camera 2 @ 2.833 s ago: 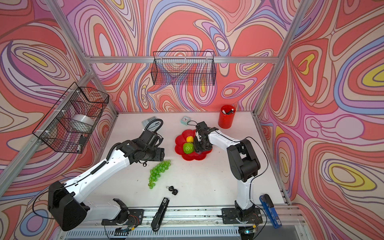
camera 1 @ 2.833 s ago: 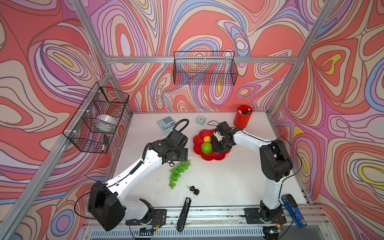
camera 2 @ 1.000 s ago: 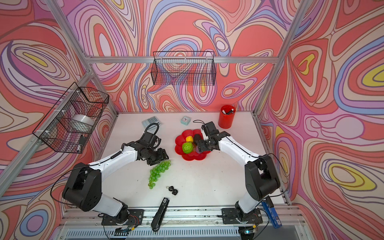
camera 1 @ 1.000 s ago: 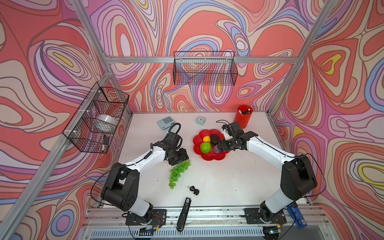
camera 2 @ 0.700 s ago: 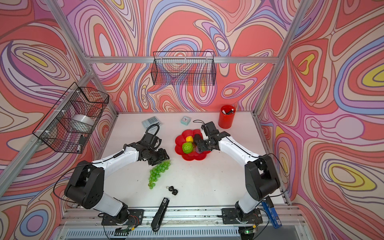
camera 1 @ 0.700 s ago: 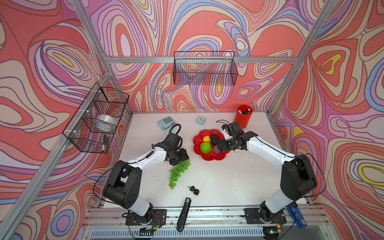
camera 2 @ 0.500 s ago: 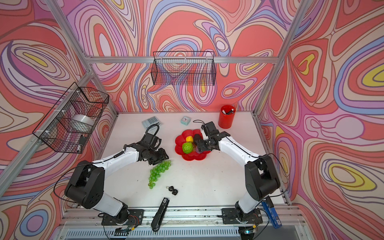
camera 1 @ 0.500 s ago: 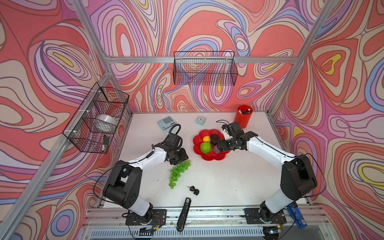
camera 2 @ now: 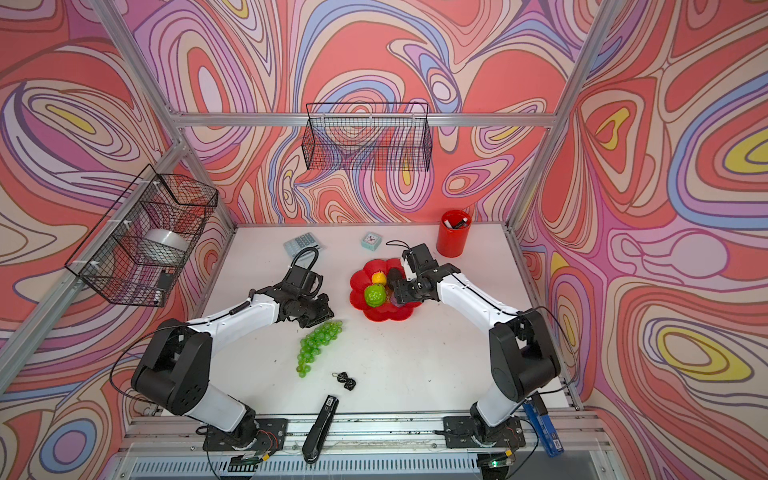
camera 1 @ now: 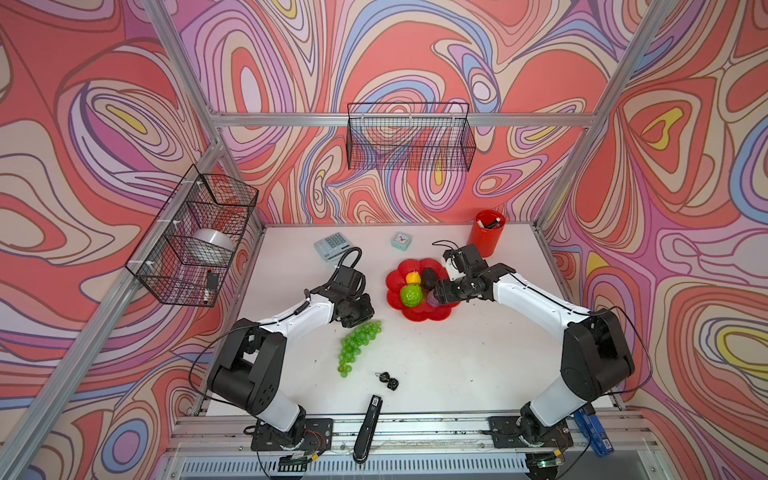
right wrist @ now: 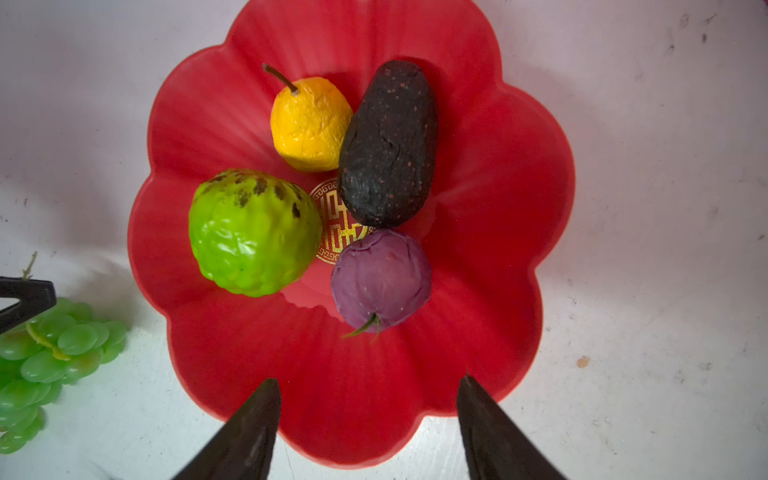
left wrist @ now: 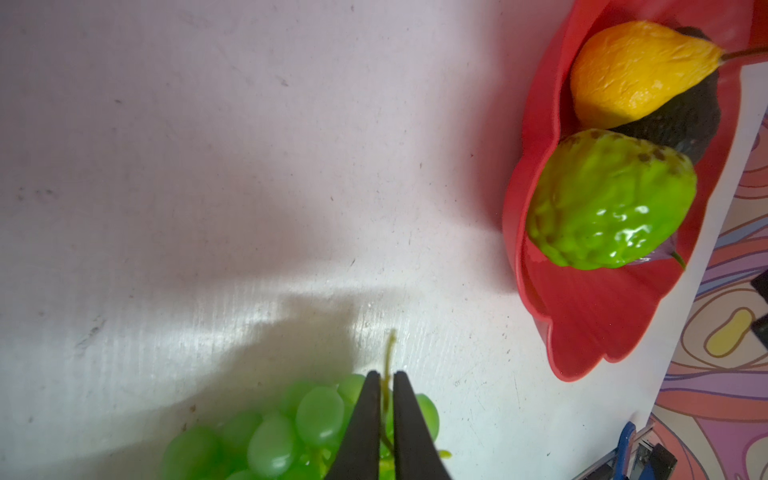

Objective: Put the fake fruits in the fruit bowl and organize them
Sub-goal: 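Lower the left gripper onto the green grapes stem and close it, then lift the green grapes with the left gripper and carry them over the red bowl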

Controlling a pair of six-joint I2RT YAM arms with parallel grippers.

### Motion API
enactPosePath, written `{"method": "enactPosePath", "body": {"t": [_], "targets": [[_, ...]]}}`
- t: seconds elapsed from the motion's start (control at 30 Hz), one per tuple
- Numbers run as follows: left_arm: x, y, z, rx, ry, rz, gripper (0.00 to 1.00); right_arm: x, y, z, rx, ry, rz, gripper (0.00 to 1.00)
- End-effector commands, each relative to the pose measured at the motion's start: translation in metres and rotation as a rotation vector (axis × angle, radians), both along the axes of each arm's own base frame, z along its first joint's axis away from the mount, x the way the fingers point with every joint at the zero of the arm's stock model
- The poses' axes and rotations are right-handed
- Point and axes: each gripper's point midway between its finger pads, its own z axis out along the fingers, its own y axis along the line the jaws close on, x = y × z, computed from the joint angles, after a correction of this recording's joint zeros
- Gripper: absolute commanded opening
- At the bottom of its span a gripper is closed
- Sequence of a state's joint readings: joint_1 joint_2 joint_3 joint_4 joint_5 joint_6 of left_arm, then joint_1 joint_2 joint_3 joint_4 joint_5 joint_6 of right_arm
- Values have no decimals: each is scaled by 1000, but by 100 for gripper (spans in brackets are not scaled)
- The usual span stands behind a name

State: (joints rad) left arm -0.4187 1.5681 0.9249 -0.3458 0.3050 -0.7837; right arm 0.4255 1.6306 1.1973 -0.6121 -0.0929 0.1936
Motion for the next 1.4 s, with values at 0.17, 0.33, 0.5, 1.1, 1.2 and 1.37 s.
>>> {"method": "enactPosePath", "body": {"t": [0.17, 0.33, 0.5, 1.1, 1.2, 1.37], "targets": [[0, 5, 3, 18, -4, 13, 0, 0, -1, -1, 13, -7, -12, 70], [-3, 4, 37, 9, -38, -26, 0, 0, 0, 8, 33, -29, -16, 70], [-16, 8, 89, 32, -24, -75, 0, 3, -1, 22, 57, -85, -31, 70], [-11, -77, 245, -197, -235, -348, 0, 46, -38, 83, 149, -288, -185, 71], [-8, -97, 251, -226, -238, -389, 0, 44, -39, 80, 170, -280, -187, 71], [1, -128, 255, -283, -242, -428, 0, 40, -46, 75, 174, -279, -206, 71]]}}
